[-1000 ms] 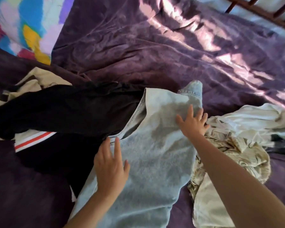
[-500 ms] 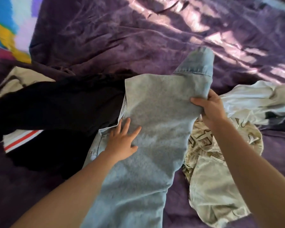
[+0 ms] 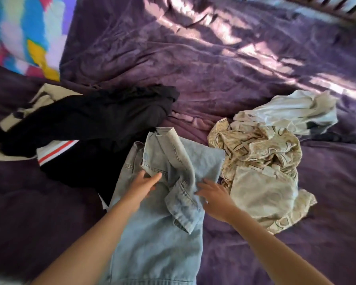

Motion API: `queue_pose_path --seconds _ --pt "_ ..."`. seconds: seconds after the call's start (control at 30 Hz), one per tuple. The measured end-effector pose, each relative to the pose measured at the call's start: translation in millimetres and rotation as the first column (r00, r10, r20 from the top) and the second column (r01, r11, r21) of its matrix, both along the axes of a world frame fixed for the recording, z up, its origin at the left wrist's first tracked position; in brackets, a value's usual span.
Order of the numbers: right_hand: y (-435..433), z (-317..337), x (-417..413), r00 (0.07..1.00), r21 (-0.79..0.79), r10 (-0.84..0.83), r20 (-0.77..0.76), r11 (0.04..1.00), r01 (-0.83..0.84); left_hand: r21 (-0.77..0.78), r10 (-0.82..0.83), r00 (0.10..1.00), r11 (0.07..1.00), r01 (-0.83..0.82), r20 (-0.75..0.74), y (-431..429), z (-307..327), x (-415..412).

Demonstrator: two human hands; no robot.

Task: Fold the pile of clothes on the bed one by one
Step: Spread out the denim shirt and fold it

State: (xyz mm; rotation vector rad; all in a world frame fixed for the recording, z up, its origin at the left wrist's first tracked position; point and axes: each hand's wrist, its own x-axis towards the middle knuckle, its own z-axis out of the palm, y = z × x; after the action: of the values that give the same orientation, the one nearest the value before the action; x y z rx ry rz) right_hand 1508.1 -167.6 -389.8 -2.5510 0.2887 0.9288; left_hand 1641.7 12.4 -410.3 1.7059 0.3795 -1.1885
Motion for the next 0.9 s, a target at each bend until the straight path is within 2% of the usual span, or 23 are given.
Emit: queue_pose_path --seconds 0.1,0.23,0.3,0.4,0.5,0.57,0.67,0.73,0.77,0.8,0.87,0.9 --pt "13 8 5 1.000 -0.035 0.002 0.029 0.999 -0.001 -0.028 0.118 0.991 0.993 -0.117 0.064 -7 3 -12" --pt "12 16 21 0.985 -0.143 0.154 0.079 0.979 -0.142 -0.009 0.177 0.909 0.982 -0.188 0.377 -24 17 -12" --pt "21 14 26 0.936 -0.151 0.343 0.079 0.932 -0.329 0.061 0.113 0.875 0.985 -0.160 0.470 -31 22 -7" --pt "38 0 25 0.769 -0.191 0.637 0.049 0.762 -0.619 0.257 -0.084 0.782 0.961 -0.100 0.618 -36 24 3" --pt "40 -6 33 0.702 -0.226 0.712 -0.014 0.682 -0.695 0.351 -0.288 0.657 0.936 0.037 0.696 -46 15 14" --pt "37 -5 38 0.738 -0.196 0.675 0.007 0.724 -0.661 0.343 -0.247 0.707 0.939 0.007 0.663 -45 5 25" --pt "16 -4 40 0.898 -0.114 0.436 0.058 0.897 -0.428 0.347 -0.047 0.824 0.920 -0.185 0.565 -23 -13 33" --pt "-3 -4 39 0.966 -0.128 0.252 0.053 0.961 -0.244 0.386 -0.130 0.812 0.914 -0.123 0.568 -7 -17 28" --pt "-11 -5 40 0.985 -0.141 0.154 0.082 0.980 -0.142 0.398 -0.233 0.722 0.915 -0.064 0.652 -2 -14 23" --pt "-17 -6 44 0.989 -0.147 0.045 0.142 0.989 -0.024 0.409 -0.351 0.549 0.912 0.017 0.759 0 -9 17" --pt "-28 -9 57 0.955 -0.177 -0.161 0.250 0.962 0.209 0.474 -0.499 0.095 0.857 0.204 0.861 -1 -2 -7" --pt "-33 -11 65 0.934 -0.196 -0.255 0.249 0.931 0.307 0.529 -0.536 -0.070 0.790 0.311 0.841 -2 -1 -24"
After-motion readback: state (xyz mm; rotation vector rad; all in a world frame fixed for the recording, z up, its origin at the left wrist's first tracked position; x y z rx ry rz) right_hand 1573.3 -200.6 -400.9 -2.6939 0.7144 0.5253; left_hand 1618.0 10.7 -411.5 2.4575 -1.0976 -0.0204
